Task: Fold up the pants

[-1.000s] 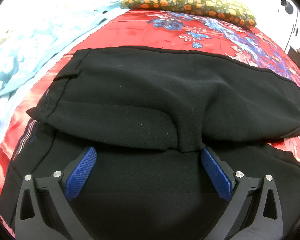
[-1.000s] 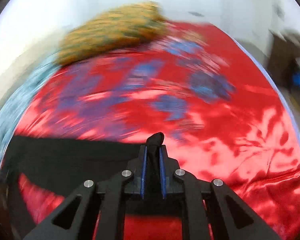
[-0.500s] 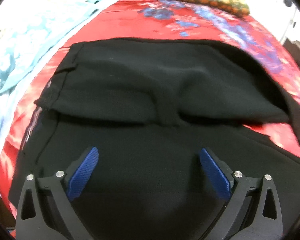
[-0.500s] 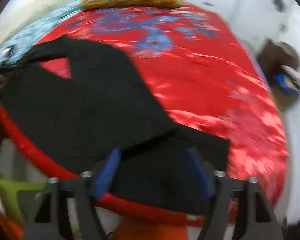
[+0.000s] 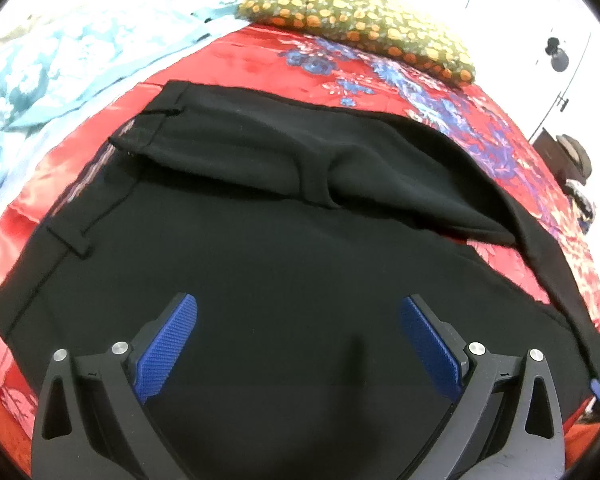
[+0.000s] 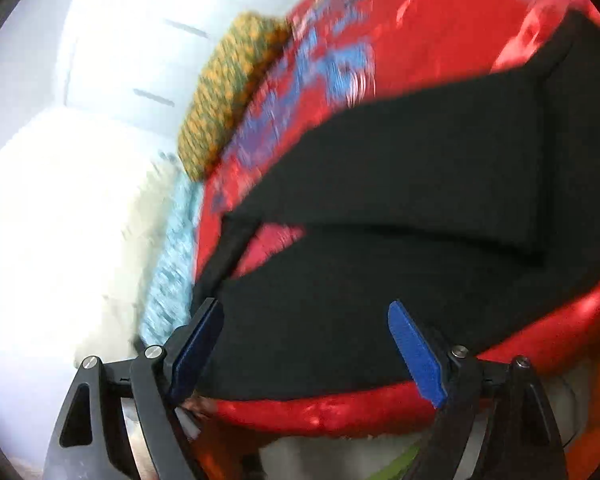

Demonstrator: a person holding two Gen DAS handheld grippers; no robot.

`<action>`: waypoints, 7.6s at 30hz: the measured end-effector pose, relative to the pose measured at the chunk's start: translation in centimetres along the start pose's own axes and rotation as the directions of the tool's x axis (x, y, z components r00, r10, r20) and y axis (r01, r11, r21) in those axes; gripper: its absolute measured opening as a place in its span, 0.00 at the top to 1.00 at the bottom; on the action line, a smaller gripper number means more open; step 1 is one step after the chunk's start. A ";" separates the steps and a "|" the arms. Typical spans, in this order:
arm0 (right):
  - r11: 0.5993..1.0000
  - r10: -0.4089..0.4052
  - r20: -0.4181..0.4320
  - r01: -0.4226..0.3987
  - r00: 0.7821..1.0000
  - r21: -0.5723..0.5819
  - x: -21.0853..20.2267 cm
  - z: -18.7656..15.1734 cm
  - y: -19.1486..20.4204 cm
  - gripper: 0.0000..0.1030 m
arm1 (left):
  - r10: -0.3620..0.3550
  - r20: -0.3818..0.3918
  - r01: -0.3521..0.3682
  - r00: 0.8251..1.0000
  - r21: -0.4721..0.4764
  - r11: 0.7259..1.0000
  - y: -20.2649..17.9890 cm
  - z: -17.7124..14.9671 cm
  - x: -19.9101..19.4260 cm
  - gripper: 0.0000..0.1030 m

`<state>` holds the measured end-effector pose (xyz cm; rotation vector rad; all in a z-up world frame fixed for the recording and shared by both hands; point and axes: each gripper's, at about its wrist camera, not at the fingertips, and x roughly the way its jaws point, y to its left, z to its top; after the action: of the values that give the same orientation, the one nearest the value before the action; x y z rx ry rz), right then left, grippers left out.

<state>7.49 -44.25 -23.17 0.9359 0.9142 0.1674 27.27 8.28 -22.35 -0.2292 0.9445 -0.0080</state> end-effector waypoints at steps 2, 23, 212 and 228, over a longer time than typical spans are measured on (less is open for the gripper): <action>0.990 -0.133 0.066 0.136 0.989 -0.039 0.9 0.7 -0.7 0.18 | 0.016 -0.006 -0.016 1.000 0.009 1.000 0.2 -0.2 0.2 0.01; 0.999 -0.037 0.354 0.044 0.935 -0.013 -9.0 5.6 -1.2 0.83 | -0.243 -0.161 0.255 0.957 0.059 0.965 -9.1 7.0 2.5 0.01; 0.644 -0.513 0.185 0.518 0.839 -0.564 4.4 -3.3 5.6 0.00 | 0.028 -0.141 0.032 0.990 0.404 0.914 -11.4 -2.8 -5.4 0.10; 0.842 -0.397 0.149 0.424 0.906 -0.333 -17.4 14.4 -4.9 0.15 | 0.009 -0.191 0.079 0.982 0.447 0.891 -16.5 -6.4 -0.3 0.03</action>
<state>5.97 -64.78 -12.61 0.3874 0.9560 -0.0696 23.51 -9.02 -22.41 0.1936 1.0992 -0.2871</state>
